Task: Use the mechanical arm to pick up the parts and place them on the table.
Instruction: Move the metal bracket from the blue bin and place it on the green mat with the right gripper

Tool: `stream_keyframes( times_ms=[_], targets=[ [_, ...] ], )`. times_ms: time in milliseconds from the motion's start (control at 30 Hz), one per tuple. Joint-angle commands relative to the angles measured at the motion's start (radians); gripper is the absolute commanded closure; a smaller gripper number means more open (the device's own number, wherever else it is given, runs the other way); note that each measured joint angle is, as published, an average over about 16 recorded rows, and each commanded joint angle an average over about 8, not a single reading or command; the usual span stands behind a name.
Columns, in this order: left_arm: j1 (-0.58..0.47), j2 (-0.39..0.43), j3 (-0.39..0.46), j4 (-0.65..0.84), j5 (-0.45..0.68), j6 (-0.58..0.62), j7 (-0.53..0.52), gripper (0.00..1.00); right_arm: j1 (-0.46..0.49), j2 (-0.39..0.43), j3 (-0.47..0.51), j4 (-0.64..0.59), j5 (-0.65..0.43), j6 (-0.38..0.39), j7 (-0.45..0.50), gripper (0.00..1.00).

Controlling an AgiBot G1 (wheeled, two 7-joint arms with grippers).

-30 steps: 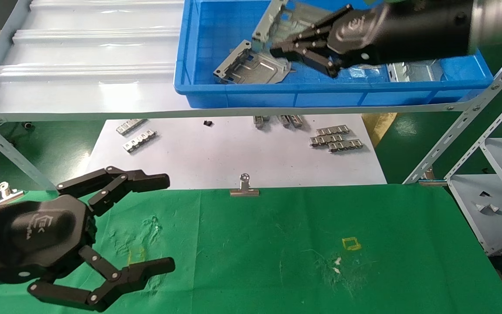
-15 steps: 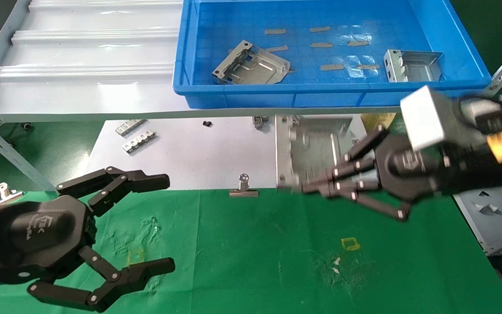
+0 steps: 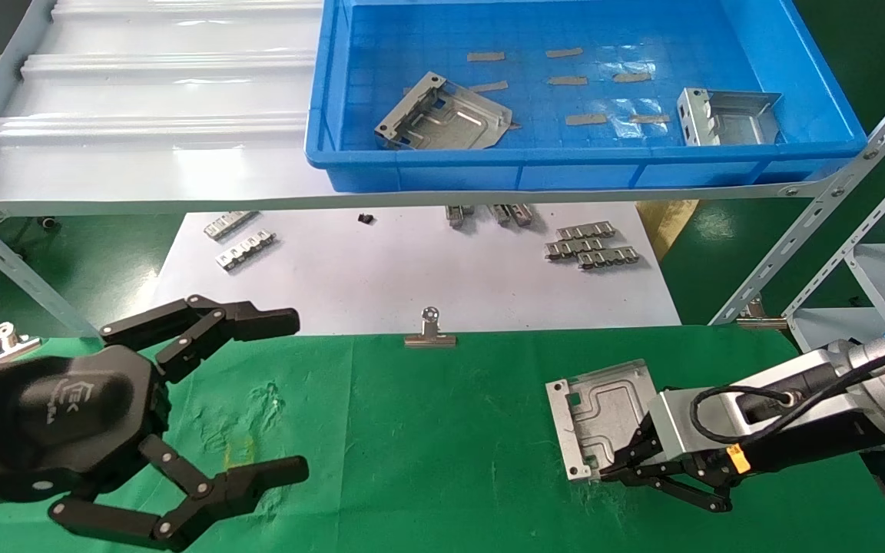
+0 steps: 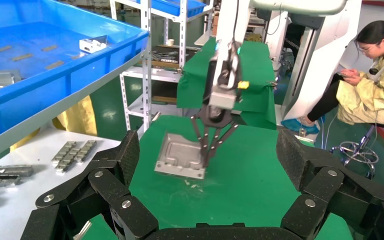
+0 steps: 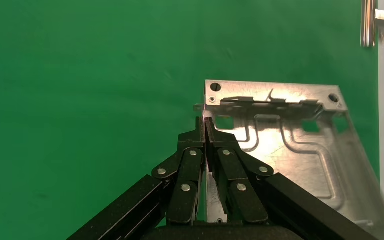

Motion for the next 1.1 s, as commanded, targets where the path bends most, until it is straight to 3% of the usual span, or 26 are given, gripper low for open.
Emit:
stream_keyframes(
  times_ms=[33, 467, 500, 700, 767, 933, 1100],
  targets=[
    [0.0, 0.0, 0.0, 0.0, 0.0, 0.0, 0.0, 0.0, -0.016, -0.026, -0.013, -0.052, -0.029, 0.024, -0.052, 1.0],
    [0.0, 0.0, 0.0, 0.0, 0.0, 0.0, 0.0, 0.0, -0.043, -0.148, -0.042, -0.347, -0.074, 0.022, -0.248, 0.99],
    [0.0, 0.0, 0.0, 0.0, 0.0, 0.0, 0.0, 0.0, -0.043, -0.152, -0.043, -0.364, -0.075, 0.022, -0.258, 0.94],
    [0.0, 0.0, 0.0, 0.0, 0.0, 0.0, 0.0, 0.0, -0.05, -0.167, -0.042, -0.446, -0.077, 0.037, -0.311, 0.19],
    [0.0, 0.0, 0.0, 0.0, 0.0, 0.0, 0.0, 0.0, -0.054, -0.171, -0.04, -0.464, -0.076, 0.053, -0.331, 0.01],
    [0.0, 0.0, 0.0, 0.0, 0.0, 0.0, 0.0, 0.0, -0.06, -0.178, -0.031, -0.488, -0.068, 0.084, -0.38, 0.0],
    [0.0, 0.0, 0.0, 0.0, 0.0, 0.0, 0.0, 0.0, -0.04, -0.178, -0.027, -0.495, -0.061, 0.046, -0.403, 0.0]
  ],
)
